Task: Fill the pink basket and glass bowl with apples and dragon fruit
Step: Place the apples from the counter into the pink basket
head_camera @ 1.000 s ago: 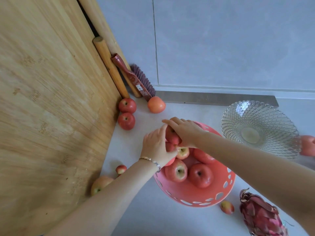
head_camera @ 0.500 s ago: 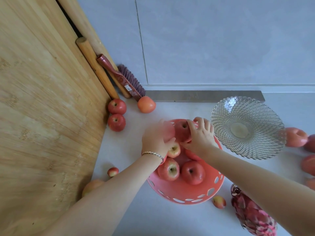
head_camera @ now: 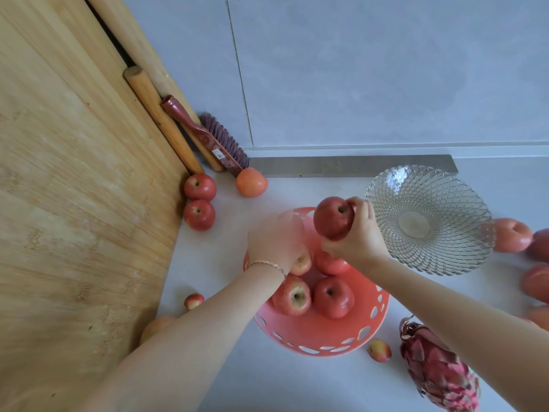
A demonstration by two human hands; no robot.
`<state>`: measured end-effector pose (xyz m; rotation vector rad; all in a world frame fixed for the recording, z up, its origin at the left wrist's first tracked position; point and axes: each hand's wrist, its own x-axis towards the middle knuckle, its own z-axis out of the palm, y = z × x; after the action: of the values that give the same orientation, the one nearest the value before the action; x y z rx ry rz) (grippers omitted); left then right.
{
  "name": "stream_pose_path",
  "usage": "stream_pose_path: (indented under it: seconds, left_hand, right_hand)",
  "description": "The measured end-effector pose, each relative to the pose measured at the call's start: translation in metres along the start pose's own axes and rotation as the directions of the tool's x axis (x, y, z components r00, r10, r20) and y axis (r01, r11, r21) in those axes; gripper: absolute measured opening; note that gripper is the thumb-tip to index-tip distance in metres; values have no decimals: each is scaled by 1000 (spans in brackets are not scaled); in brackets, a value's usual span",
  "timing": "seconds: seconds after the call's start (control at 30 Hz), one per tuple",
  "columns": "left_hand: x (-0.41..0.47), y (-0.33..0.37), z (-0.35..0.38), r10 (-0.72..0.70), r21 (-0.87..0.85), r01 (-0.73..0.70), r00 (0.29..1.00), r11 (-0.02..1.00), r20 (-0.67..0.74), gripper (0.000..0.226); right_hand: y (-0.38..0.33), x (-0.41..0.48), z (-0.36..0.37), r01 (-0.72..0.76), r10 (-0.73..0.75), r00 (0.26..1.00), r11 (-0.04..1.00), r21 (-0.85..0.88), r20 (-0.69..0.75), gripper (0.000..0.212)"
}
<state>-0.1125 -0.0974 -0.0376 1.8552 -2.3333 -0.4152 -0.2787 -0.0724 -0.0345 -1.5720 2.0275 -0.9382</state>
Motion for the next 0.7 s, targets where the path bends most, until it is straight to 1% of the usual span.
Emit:
stream_pose_path:
  seconds: [0.13, 0.2, 0.33, 0.4, 0.5, 0.57, 0.63, 0.7]
  left_hand:
    - [1, 0, 1, -2, 54, -2, 997, 999, 72, 73]
    - [0, 1, -1, -8, 53, 2, 994, 999, 106, 73]
    - [-6, 2, 0, -4, 17, 2, 991, 1000, 135, 74]
    - [-9, 1, 0, -7, 14, 5, 991, 1000, 135, 75]
    - [-8, 4, -2, -19, -30, 23, 992, 999, 123, 77]
    - [-6, 9, -4, 24, -73, -19, 997, 997, 70, 76]
    - [-1, 15, -6, 116, -104, -111, 993, 988, 38, 75]
    - [9, 22, -8, 191, -119, -181, 979, 976, 71, 76]
  right_hand:
    - [0, -6, 6, 51, -49, 997, 998, -37, 62, 84]
    - [-1, -8, 15, 30, -25, 996, 998, -56, 81, 87]
    - [-3, -5, 29, -38, 43, 998, 991, -127, 36, 86]
    - [-5, -5, 34, -42, 47, 999, 986, -162, 25, 86]
    - [-5, -9, 37, -43, 54, 997, 980, -192, 49, 86]
    - [-4, -8, 34, -34, 53, 995, 977, -209, 87, 87]
    - [-1, -7, 28, -57, 94, 982, 975, -216, 165, 92]
    - [6, -11, 22, -117, 185, 945, 961, -249, 269, 97]
